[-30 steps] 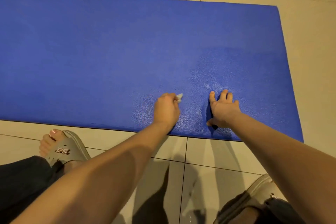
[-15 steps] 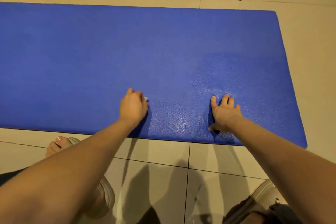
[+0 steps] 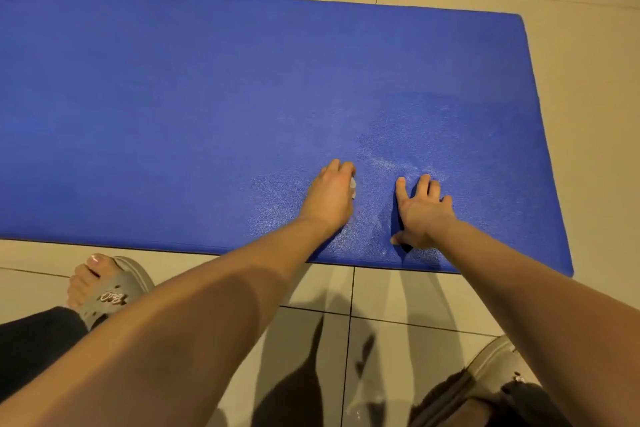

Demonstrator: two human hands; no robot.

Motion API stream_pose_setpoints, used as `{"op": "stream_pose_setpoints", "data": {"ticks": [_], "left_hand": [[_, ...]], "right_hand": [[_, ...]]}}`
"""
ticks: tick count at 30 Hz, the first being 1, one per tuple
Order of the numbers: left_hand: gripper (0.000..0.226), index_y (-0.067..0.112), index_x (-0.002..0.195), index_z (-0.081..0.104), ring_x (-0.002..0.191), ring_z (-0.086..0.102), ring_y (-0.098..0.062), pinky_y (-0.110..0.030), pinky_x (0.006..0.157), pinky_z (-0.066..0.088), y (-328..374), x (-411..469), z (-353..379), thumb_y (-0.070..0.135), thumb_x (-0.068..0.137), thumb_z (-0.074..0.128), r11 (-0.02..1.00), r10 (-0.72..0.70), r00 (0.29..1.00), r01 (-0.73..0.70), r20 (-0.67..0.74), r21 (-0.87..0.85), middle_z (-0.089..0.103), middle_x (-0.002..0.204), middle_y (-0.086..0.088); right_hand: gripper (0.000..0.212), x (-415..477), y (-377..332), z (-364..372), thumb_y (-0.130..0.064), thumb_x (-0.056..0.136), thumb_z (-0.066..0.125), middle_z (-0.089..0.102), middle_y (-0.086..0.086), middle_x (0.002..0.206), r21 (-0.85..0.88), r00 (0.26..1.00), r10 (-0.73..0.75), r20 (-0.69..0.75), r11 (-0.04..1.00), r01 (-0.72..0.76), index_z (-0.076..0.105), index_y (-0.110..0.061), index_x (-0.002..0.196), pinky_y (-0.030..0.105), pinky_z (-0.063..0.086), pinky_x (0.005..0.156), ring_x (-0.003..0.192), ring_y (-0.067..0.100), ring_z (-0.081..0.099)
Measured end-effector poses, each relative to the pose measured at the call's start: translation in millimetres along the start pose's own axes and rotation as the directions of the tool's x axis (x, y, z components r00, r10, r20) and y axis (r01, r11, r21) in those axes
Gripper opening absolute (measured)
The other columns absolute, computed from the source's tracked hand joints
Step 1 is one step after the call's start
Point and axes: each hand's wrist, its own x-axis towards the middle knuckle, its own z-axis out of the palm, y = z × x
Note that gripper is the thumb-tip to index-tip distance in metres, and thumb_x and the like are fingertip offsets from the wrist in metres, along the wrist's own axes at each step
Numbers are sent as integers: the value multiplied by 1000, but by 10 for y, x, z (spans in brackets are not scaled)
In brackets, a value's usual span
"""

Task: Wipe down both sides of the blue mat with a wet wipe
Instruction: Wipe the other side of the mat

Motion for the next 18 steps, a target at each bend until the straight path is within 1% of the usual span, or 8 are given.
{"op": "stream_pose_setpoints", "data": {"ticks": [3,6,9,10,12,14,15,18], "left_hand": [[15,9,106,69,96,60,-30,-41,86,51,-445,-34,-263,7,94,61,998,-14,999,16,-30,66,58,109,-10],[12,9,102,74,95,63,-29,-39,86,53,-977,-123,-609,10,94,65,989,-117,985,127,-125,77,60,106,-8],[14,13,97,76,94,64,-26,-30,82,46,-1177,-176,-782,18,98,63,970,-217,965,230,-144,77,64,105,-5],[15,14,93,75,91,64,-26,-30,80,44,-1129,-163,-759,19,98,62,968,-236,961,246,-146,56,65,102,-5],[15,14,87,70,87,63,-27,-31,76,45,-883,-116,-621,20,97,61,975,-220,967,222,-133,5,66,96,-5],[7,12,90,65,88,64,-29,-34,76,48,-527,-45,-395,17,94,62,987,-158,984,155,-85,-45,68,97,-7],[4,11,92,64,89,64,-30,-33,75,48,-337,-6,-265,15,93,63,991,-120,991,116,-61,-60,69,98,-9],[6,9,93,67,88,62,-29,-34,76,47,106,116,48,13,94,63,998,-8,1000,7,-18,-64,66,99,-9]], "right_hand": [[126,-6,2,-14,-58,83,74,-15,32,161,5,1000,1,3,1000,-1,-18,-14,157,61,18,119,150,50,-7],[126,-15,-3,-20,-58,82,74,-14,31,161,9,1000,4,-1,1000,-4,-17,-14,157,61,18,119,150,50,-6],[126,-17,-16,-20,-57,82,75,-14,32,161,6,1000,6,1,1000,-6,-17,-14,157,62,18,119,150,51,-6],[127,-21,-19,-22,-57,82,75,-14,32,161,4,1000,10,1,1000,-10,-17,-14,157,62,18,119,150,51,-6],[127,-24,-26,-23,-57,82,75,-13,32,161,4,1000,13,0,1000,-13,-17,-14,157,62,18,119,150,51,-6],[127,-19,-29,-26,-56,81,76,-14,32,161,8,1000,15,2,1000,-15,-17,-14,157,62,18,119,150,51,-7],[128,-15,-28,-28,-57,81,76,-14,32,161,7,1000,18,4,1000,-18,-17,-14,157,62,18,119,150,51,-6],[129,8,-17,-2,-58,80,76,-13,32,160,3,1000,30,5,1000,-30,-18,-14,157,61,19,118,150,50,-6]]}}
